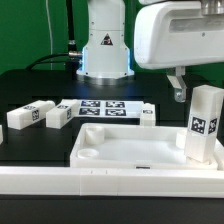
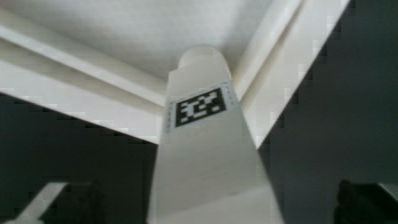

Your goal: Assemble desk

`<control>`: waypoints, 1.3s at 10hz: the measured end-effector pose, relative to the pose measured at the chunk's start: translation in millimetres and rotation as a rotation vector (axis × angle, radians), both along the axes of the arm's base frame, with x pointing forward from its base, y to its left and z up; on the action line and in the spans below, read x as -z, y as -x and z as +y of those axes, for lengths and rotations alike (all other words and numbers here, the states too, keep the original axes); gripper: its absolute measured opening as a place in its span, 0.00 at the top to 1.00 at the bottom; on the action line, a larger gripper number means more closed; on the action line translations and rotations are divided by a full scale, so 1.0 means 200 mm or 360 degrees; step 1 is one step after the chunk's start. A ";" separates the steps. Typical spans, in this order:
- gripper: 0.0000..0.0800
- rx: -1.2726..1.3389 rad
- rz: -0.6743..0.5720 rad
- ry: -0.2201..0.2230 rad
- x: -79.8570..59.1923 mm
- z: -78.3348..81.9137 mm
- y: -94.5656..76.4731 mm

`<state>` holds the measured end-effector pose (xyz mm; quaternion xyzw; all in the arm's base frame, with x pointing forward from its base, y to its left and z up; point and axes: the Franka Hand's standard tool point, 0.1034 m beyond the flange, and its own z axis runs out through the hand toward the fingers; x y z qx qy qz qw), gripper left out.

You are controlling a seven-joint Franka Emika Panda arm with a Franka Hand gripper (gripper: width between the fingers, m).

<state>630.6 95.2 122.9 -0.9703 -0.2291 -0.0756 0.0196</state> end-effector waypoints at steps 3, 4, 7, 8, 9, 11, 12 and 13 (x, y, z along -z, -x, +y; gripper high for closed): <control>0.53 -0.0026 -0.0001 0.0004 0.00 0.00 0.00; 0.64 -0.0026 0.0000 0.0004 0.00 0.00 0.00; 0.64 0.0008 0.0002 -0.0001 0.00 0.00 0.00; 0.64 0.0079 0.0007 -0.0016 0.00 0.00 0.00; 0.64 0.0283 0.0024 -0.0068 0.00 0.00 0.00; 0.64 0.0628 0.0040 -0.0134 0.01 0.00 0.00; 0.64 0.0735 0.0048 -0.0153 0.01 0.00 0.00; 0.64 0.0910 0.0067 -0.0185 0.01 0.00 0.00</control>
Offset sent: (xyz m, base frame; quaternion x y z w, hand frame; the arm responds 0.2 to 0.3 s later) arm 0.0000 0.0000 0.0000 0.0000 0.0000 0.0000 1.0000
